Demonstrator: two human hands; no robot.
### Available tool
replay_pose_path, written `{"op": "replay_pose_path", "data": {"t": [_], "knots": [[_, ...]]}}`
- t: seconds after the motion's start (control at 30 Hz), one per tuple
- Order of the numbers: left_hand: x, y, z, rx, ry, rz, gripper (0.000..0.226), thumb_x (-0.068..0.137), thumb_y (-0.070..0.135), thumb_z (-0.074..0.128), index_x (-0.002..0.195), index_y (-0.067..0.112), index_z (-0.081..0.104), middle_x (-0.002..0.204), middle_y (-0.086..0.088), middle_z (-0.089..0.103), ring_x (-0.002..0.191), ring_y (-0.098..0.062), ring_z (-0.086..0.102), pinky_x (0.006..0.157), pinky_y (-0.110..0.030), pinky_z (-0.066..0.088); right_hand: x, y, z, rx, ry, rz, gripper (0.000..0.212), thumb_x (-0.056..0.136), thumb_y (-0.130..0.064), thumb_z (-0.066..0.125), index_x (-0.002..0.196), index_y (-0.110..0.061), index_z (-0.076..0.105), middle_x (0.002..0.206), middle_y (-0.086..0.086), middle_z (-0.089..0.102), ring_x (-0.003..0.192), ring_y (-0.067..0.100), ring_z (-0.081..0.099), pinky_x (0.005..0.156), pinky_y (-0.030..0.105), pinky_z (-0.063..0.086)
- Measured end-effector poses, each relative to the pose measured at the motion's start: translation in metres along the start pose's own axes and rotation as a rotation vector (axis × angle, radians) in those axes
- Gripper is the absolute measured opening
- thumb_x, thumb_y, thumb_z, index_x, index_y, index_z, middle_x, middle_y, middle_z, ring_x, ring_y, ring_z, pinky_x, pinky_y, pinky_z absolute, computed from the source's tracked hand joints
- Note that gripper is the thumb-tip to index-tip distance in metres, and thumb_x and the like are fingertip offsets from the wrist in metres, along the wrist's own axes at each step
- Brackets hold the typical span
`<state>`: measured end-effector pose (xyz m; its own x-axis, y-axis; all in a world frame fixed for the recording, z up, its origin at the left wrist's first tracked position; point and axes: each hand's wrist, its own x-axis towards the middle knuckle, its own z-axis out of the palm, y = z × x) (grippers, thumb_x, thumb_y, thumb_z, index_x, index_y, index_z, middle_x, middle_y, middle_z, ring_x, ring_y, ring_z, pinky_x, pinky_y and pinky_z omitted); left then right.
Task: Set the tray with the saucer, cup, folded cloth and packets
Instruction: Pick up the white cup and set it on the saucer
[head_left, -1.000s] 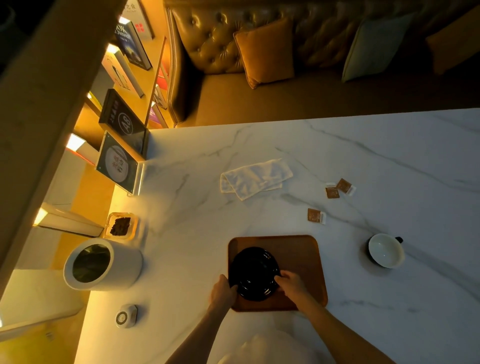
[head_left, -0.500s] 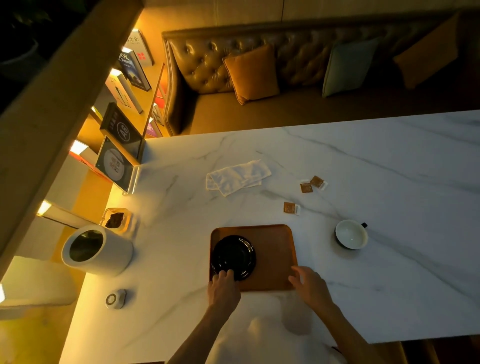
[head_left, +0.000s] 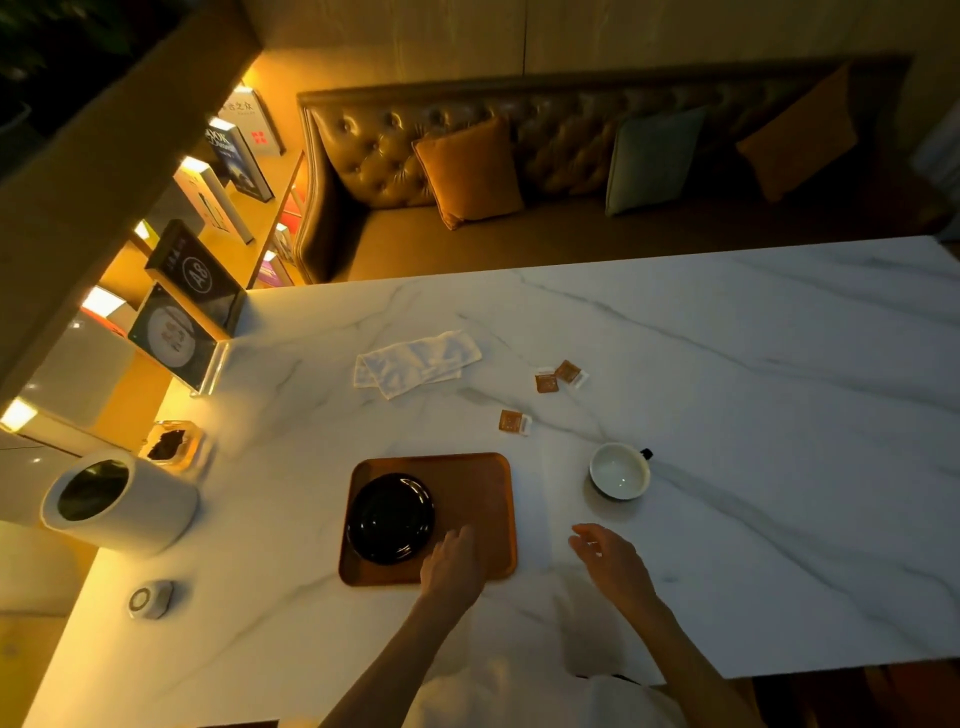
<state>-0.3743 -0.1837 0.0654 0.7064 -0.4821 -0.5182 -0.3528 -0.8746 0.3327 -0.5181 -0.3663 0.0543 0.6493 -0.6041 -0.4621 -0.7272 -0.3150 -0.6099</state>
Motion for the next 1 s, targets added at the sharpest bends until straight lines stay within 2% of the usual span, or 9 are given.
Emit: {"op": "replay_pose_path", "data": {"t": [0.1, 0.2, 0.33, 0.53, 0.67, 0.77, 0.83, 0.9, 1.0], "knots": [[0.006, 0.028, 0.007, -0.032, -0.022, -0.010, 0.021, 0.095, 0.025, 0.043, 0.113, 0.017, 0.051, 0.118, -0.007, 0.060, 0.109, -0.031, 0.060, 0.084, -0.041, 0.049, 0.002, 0.024, -0.026, 0.036, 0.023, 0.038, 0.033, 0.093, -0.041, 0.053, 0.119, -0.023, 0.062, 0.117, 0.000, 0.068, 0.106, 0.016, 0.063, 0.091, 0.031, 0.049], [0.010, 0.053, 0.017, -0.085, -0.015, 0.001, 0.025, 0.098, 0.034, 0.038, 0.110, 0.016, 0.052, 0.115, -0.007, 0.063, 0.105, -0.028, 0.061, 0.084, -0.040, 0.049, 0.011, 0.048, -0.047, 0.032, 0.047, 0.064, 0.034, 0.094, -0.038, 0.053, 0.122, -0.021, 0.061, 0.119, 0.004, 0.067, 0.108, 0.019, 0.063, 0.093, 0.035, 0.049], [0.014, 0.078, 0.023, -0.162, -0.031, -0.030, 0.037, 0.100, 0.040, 0.038, 0.126, 0.017, 0.051, 0.126, -0.006, 0.060, 0.114, -0.026, 0.059, 0.088, -0.036, 0.045, 0.020, 0.064, -0.068, 0.046, 0.067, 0.107, 0.035, 0.094, -0.037, 0.053, 0.125, -0.020, 0.058, 0.121, 0.006, 0.065, 0.111, 0.023, 0.061, 0.092, 0.037, 0.048], [0.034, 0.103, 0.012, -0.264, -0.041, -0.069, 0.037, 0.100, 0.039, 0.041, 0.125, 0.015, 0.054, 0.123, -0.008, 0.064, 0.108, -0.027, 0.062, 0.089, -0.040, 0.052, 0.046, 0.070, -0.089, 0.103, 0.049, 0.124, 0.036, 0.095, -0.032, 0.053, 0.128, -0.017, 0.055, 0.126, 0.009, 0.063, 0.114, 0.025, 0.059, 0.094, 0.037, 0.046], [0.057, 0.127, 0.009, -0.259, -0.050, -0.063, 0.035, 0.100, 0.036, 0.041, 0.121, 0.013, 0.055, 0.120, -0.011, 0.065, 0.104, -0.029, 0.063, 0.088, -0.043, 0.054, 0.070, 0.065, -0.098, 0.051, 0.015, 0.143, 0.040, 0.096, -0.036, 0.049, 0.132, -0.019, 0.051, 0.126, 0.008, 0.064, 0.115, 0.027, 0.060, 0.094, 0.040, 0.047], [0.075, 0.150, 0.014, -0.255, -0.088, -0.062, 0.035, 0.099, 0.035, 0.042, 0.123, 0.012, 0.055, 0.123, -0.012, 0.064, 0.109, -0.031, 0.061, 0.090, -0.041, 0.052, 0.088, 0.061, -0.098, 0.048, -0.021, 0.171, 0.047, 0.096, -0.041, 0.048, 0.135, -0.016, 0.047, 0.127, 0.010, 0.063, 0.116, 0.029, 0.059, 0.094, 0.041, 0.046], [0.086, 0.164, 0.020, -0.263, -0.128, -0.066, 0.036, 0.099, 0.033, 0.043, 0.125, 0.010, 0.053, 0.127, -0.014, 0.062, 0.113, -0.032, 0.059, 0.094, -0.042, 0.050, 0.100, 0.059, -0.097, 0.067, -0.056, 0.214, 0.053, 0.096, -0.041, 0.047, 0.142, -0.014, 0.038, 0.134, 0.013, 0.057, 0.122, 0.032, 0.054, 0.098, 0.043, 0.043], [0.096, 0.179, 0.027, -0.264, -0.173, -0.071, 0.040, 0.100, 0.032, 0.044, 0.132, 0.009, 0.049, 0.132, -0.016, 0.059, 0.119, -0.033, 0.056, 0.099, -0.042, 0.048, 0.110, 0.060, -0.095, 0.128, -0.088, 0.253, 0.057, 0.097, -0.037, 0.046, 0.147, -0.016, 0.029, 0.141, 0.014, 0.051, 0.127, 0.034, 0.049, 0.102, 0.043, 0.040], [0.110, 0.195, 0.034, -0.280, -0.224, -0.050, 0.047, 0.100, 0.029, 0.044, 0.141, 0.008, 0.039, 0.140, -0.017, 0.053, 0.128, -0.034, 0.050, 0.104, -0.043, 0.042, 0.121, 0.062, -0.090, 0.238, -0.106, 0.265, 0.055, 0.098, -0.028, 0.046, 0.148, -0.018, 0.026, 0.143, 0.013, 0.047, 0.128, 0.034, 0.047, 0.103, 0.044, 0.040]]}}
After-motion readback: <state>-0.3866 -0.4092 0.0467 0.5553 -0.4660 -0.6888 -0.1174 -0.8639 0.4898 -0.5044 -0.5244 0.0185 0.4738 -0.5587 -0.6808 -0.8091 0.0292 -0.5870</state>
